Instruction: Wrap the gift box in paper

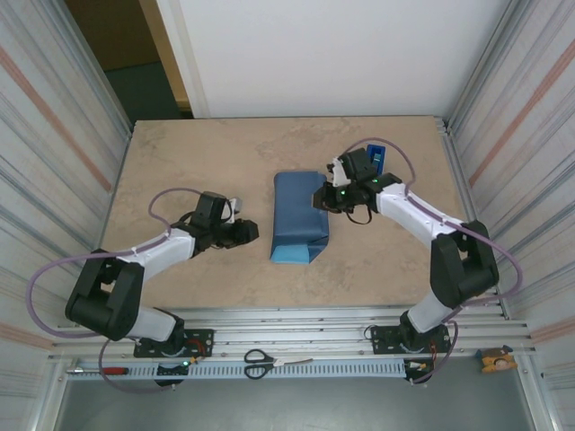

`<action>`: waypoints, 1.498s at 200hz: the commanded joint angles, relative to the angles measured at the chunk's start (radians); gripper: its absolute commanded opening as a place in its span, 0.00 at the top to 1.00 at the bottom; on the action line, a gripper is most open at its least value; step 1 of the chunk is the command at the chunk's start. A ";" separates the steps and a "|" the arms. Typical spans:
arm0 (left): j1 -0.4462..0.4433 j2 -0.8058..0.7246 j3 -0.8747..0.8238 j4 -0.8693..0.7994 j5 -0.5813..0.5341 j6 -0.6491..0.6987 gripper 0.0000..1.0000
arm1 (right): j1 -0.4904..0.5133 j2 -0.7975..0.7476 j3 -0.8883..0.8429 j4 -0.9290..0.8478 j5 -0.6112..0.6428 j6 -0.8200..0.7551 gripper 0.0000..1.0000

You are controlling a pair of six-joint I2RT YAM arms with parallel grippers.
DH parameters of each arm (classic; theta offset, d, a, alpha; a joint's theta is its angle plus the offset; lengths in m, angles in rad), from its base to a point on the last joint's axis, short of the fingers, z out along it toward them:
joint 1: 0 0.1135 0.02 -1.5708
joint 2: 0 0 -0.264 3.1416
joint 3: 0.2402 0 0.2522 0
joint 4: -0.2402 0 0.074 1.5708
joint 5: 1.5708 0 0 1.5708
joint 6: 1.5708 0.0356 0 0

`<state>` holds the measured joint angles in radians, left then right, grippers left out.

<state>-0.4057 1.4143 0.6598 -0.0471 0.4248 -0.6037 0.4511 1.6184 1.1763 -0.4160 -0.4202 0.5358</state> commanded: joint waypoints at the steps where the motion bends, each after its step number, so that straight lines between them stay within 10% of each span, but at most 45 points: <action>1: 0.005 0.032 0.006 0.010 0.034 -0.014 0.66 | 0.042 0.096 0.081 -0.092 0.041 -0.056 0.93; 84: 0.004 0.087 -0.033 0.055 0.080 -0.050 0.70 | 0.128 0.272 0.188 -0.239 0.197 -0.107 1.00; 192: -0.110 0.182 -0.097 0.286 0.054 -0.300 1.00 | 0.127 0.270 0.119 -0.197 0.187 -0.053 1.00; 299: -0.181 0.186 -0.132 0.482 0.006 -0.475 1.00 | 0.119 0.257 0.078 -0.160 0.166 -0.019 1.00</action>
<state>-0.5678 1.6020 0.5377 0.3679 0.4667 -1.0195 0.5739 1.8347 1.3148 -0.5003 -0.2867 0.4919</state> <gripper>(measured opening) 0.065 0.058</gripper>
